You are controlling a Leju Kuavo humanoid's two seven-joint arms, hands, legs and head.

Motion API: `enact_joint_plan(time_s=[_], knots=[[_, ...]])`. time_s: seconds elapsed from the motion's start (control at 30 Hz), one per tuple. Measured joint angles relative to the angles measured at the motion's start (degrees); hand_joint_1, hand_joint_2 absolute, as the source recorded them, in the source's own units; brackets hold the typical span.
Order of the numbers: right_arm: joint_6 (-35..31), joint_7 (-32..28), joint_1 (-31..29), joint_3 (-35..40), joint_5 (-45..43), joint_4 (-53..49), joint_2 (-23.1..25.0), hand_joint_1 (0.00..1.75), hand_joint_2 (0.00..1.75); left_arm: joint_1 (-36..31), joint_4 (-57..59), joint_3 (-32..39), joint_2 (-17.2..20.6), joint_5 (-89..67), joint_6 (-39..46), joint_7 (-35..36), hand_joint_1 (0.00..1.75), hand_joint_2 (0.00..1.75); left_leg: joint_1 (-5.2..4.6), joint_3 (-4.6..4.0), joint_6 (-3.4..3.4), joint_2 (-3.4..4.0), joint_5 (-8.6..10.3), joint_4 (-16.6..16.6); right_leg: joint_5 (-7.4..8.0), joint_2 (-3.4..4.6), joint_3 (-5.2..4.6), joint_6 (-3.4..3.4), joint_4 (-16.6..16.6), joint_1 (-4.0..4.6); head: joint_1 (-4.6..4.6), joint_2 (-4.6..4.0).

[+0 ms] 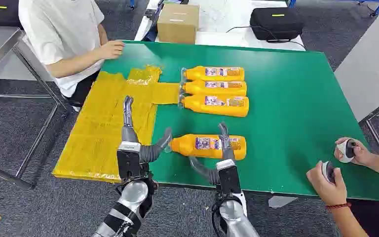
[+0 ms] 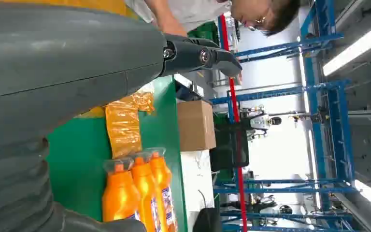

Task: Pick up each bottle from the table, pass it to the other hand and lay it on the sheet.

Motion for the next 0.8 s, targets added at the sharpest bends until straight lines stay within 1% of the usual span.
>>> enact_joint_plan(time_s=[0.17, 0.5, 0.63, 0.8], knots=[[0.2, 0.0, -0.2, 0.0, -0.1, 0.0, 0.1, 0.00, 1.75, 0.1, -0.4, 0.4, 0.0, -0.2, -1.4, 0.0, 0.00, 1.75, 0.00, 0.00, 0.00, 0.00, 0.00, 0.0, 0.00, 0.00, 0.00, 0.00, 0.0, 0.00, 0.00, 0.00], [0.9, 0.0, -0.7, 0.0, -0.7, 0.2, 0.1, 0.00, 1.75, 0.1, -0.9, 1.1, 0.0, 0.0, -1.2, 0.0, 0.00, 1.75, 0.00, 0.01, 0.00, 0.00, 0.00, 0.0, 0.00, 0.00, 0.00, 0.00, 0.0, 0.00, 0.00, 0.00], [-0.5, 0.0, -0.9, 0.0, 0.3, 0.2, 0.0, 0.00, 1.75, 0.1, -1.0, 0.9, 0.0, -0.1, 1.0, 0.0, 0.00, 1.75, 0.00, 0.01, 0.00, 0.00, 0.01, 0.0, 0.00, 0.00, 0.00, 0.00, 0.0, 0.00, 0.00, 0.00], [-3.7, 0.0, -2.2, 0.0, 1.8, 0.7, -0.4, 0.00, 1.75, -0.2, -1.4, 2.0, -0.2, -6.6, 1.6, 0.0, 0.00, 1.75, 0.00, 0.02, 0.00, 0.01, 0.01, 0.0, 0.00, 0.00, 0.00, 0.00, 0.0, 0.00, 0.00, 0.00]])
